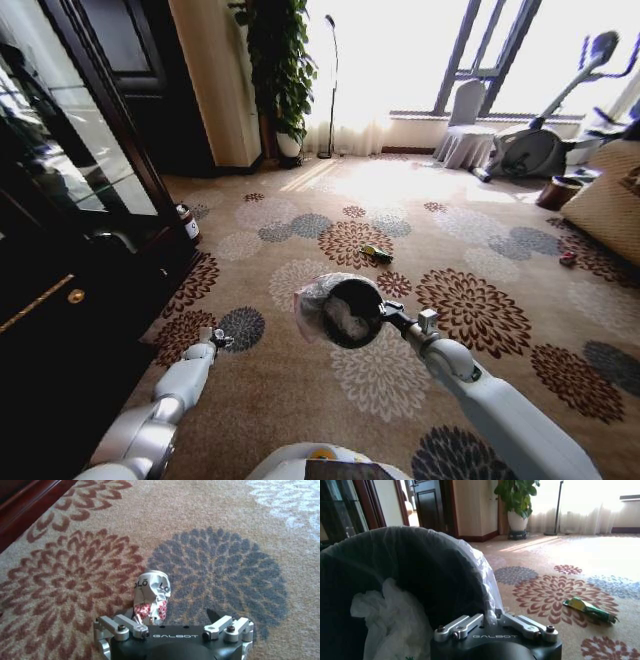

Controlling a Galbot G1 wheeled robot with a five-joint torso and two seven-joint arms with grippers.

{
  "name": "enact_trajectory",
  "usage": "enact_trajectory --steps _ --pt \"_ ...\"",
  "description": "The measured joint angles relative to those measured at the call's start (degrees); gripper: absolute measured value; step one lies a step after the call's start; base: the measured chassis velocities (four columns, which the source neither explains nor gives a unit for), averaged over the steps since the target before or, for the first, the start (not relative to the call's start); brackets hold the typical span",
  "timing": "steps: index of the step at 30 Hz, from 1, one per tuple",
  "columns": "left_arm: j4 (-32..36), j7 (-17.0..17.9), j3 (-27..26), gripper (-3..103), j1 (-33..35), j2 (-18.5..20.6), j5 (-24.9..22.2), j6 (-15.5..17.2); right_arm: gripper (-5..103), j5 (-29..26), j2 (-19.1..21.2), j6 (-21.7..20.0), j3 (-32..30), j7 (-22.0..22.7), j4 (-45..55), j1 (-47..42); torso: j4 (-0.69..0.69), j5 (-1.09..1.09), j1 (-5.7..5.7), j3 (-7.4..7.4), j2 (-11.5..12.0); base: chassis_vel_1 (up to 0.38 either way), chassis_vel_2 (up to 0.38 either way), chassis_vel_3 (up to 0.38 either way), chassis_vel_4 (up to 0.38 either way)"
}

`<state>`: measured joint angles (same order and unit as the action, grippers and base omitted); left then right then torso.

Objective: Pick up the trash from the ground and place it into the trash bin.

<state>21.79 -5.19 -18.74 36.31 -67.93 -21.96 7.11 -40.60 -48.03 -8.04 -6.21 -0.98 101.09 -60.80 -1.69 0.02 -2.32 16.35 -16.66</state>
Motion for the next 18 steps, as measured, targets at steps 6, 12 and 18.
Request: enact_trajectory --steps 6,12,18 --pt "3.0 1.6 -0.6 97 3.1 0.3 -1.1 -3.0 0 -0.6 0.1 2.3 -0.7 -1.2 -1.2 0.1 0.04 -0.03 0.00 0.00 0.0 0.000 0.000 0.000 0.000" --pt "4.6 1.6 -0.3 97 3.8 2.1 -3.1 -3.2 0 -0.6 -1.2 1.8 1.9 -0.7 -1.8 2.5 0.04 -0.01 0.01 -0.03 0.0 0.000 0.000 0.000 0.000" --pt "6.3 2.4 0.1 97 4.3 2.3 -4.3 -3.2 0 -0.4 -1.9 1.3 2.9 -0.2 -1.7 2.8 0.05 -0.03 0.48 -0.81 1.3 0.000 0.000 0.000 0.000"
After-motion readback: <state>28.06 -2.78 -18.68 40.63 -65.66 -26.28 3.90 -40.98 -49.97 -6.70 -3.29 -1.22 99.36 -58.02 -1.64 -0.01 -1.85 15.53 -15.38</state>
